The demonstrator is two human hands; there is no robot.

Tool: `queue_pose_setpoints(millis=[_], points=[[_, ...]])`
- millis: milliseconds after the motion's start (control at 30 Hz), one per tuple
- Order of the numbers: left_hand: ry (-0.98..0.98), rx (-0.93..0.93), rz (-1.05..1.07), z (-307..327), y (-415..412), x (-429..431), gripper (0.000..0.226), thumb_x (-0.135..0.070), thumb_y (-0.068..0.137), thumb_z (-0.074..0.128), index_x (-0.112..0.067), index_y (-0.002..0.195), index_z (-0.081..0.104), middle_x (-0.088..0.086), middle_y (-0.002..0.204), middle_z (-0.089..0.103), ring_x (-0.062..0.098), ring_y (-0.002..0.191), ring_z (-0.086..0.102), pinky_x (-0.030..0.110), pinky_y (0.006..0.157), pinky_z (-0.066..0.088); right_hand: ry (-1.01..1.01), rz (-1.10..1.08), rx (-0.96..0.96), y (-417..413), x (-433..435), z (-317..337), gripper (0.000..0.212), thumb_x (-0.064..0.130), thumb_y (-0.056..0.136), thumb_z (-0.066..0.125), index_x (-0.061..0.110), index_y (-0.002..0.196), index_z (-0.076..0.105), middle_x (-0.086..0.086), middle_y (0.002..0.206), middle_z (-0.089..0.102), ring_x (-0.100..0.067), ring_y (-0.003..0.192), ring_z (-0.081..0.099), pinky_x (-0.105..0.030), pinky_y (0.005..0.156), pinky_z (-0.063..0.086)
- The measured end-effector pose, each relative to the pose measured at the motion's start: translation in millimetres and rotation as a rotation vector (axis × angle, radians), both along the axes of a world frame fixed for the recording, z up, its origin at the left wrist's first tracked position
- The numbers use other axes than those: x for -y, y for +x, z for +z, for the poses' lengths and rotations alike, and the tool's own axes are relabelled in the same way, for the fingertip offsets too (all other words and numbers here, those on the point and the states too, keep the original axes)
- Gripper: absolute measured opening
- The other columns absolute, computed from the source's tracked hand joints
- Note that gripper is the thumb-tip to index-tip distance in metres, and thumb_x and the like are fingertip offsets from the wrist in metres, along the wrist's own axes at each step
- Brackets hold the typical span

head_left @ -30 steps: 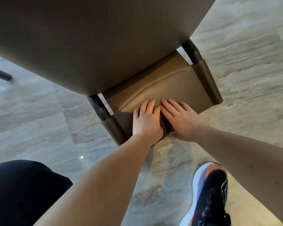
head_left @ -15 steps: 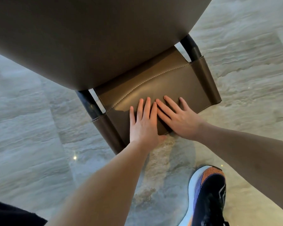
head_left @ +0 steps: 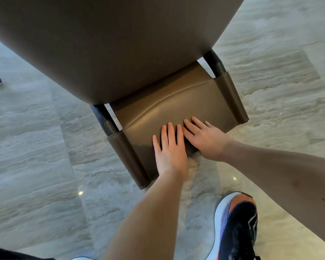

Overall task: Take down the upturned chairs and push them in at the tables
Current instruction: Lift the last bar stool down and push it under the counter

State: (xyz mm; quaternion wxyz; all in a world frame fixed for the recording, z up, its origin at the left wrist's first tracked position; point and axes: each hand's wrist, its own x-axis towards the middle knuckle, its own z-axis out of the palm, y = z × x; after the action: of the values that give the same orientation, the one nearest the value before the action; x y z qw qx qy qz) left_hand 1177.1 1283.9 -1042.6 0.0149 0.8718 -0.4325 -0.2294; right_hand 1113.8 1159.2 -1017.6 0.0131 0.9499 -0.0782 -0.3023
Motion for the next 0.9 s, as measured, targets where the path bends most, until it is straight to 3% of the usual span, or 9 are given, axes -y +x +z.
queue_pose_setpoints(millis=[133, 300, 400, 500, 600, 667, 767, 900], points=[[0.060, -0.013, -0.042, 11, 6, -3, 0.075, -0.020, 0.096, 0.049, -0.010, 0.153, 0.001, 0.015, 0.160, -0.004, 0.035, 0.146, -0.009, 0.057, 0.116, 0.001, -0.002, 0.022, -0.039, 10, -3, 10, 0.074, 0.013, 0.094, 0.055, 0.009, 0.154, 0.012, -0.017, 0.160, 0.013, -0.038, 0.147, 0.013, -0.052, 0.111, 0.035], [0.170, -0.058, -0.090, 40, 20, -11, 0.070, -0.017, 0.098, 0.045, -0.005, 0.152, 0.001, 0.019, 0.160, -0.002, 0.041, 0.145, -0.007, 0.063, 0.114, 0.010, 0.042, 0.028, -0.092, 26, -14, 34, 0.072, 0.012, 0.093, 0.057, 0.009, 0.153, 0.018, -0.017, 0.159, 0.018, -0.037, 0.146, 0.017, -0.048, 0.109, 0.039], [0.238, -0.061, -0.129, 68, 27, -8, 0.067, -0.014, 0.098, 0.045, -0.001, 0.151, 0.007, 0.023, 0.158, 0.009, 0.045, 0.144, 0.004, 0.064, 0.111, 0.017, 0.050, 0.060, -0.122, 38, -16, 62, 0.066, 0.014, 0.094, 0.056, 0.010, 0.152, 0.024, -0.016, 0.156, 0.026, -0.036, 0.143, 0.025, -0.043, 0.106, 0.043], [0.266, -0.026, -0.172, 101, 31, -6, 0.055, -0.011, 0.096, 0.045, 0.004, 0.145, 0.024, 0.026, 0.147, 0.031, 0.045, 0.135, 0.028, 0.060, 0.104, 0.031, 0.058, 0.076, -0.136, 47, -17, 95, 0.058, 0.013, 0.093, 0.054, 0.011, 0.147, 0.033, -0.014, 0.147, 0.037, -0.033, 0.135, 0.037, -0.041, 0.101, 0.046], [0.218, -0.029, -0.165, 137, 39, -7, 0.049, -0.009, 0.097, 0.046, 0.003, 0.142, 0.031, 0.022, 0.142, 0.039, 0.040, 0.131, 0.036, 0.047, 0.089, 0.048, 0.074, 0.054, -0.142, 56, -16, 135, 0.054, 0.009, 0.093, 0.054, 0.011, 0.144, 0.037, -0.013, 0.142, 0.042, -0.030, 0.131, 0.041, -0.041, 0.103, 0.045], [0.161, -0.021, -0.153, 167, 45, -7, 0.040, -0.008, 0.095, 0.049, -0.001, 0.133, 0.042, 0.016, 0.130, 0.048, 0.034, 0.120, 0.045, 0.039, 0.076, 0.047, 0.088, 0.060, -0.152, 62, -16, 167, 0.051, 0.005, 0.092, 0.053, 0.010, 0.141, 0.040, -0.013, 0.138, 0.045, -0.029, 0.127, 0.044, -0.041, 0.105, 0.043], [0.115, -0.039, -0.125, 226, 54, -7, 0.026, -0.006, 0.091, 0.052, -0.007, 0.117, 0.054, 0.010, 0.111, 0.055, 0.028, 0.099, 0.052, 0.036, 0.069, 0.041, 0.126, 0.029, -0.154, 70, -17, 223, 0.046, 0.002, 0.092, 0.051, 0.012, 0.136, 0.045, -0.011, 0.132, 0.049, -0.027, 0.120, 0.050, -0.040, 0.105, 0.042], [0.111, -0.044, -0.085, 319, 67, -9, 0.007, -0.012, 0.087, 0.055, -0.018, 0.084, 0.055, -0.001, 0.074, 0.054, 0.017, 0.058, 0.044, 0.032, 0.058, 0.038, 0.171, -0.041, -0.192, 82, -20, 313, 0.032, 0.002, 0.090, 0.053, 0.015, 0.118, 0.060, -0.006, 0.112, 0.059, -0.024, 0.097, 0.061, -0.037, 0.087, 0.053]])
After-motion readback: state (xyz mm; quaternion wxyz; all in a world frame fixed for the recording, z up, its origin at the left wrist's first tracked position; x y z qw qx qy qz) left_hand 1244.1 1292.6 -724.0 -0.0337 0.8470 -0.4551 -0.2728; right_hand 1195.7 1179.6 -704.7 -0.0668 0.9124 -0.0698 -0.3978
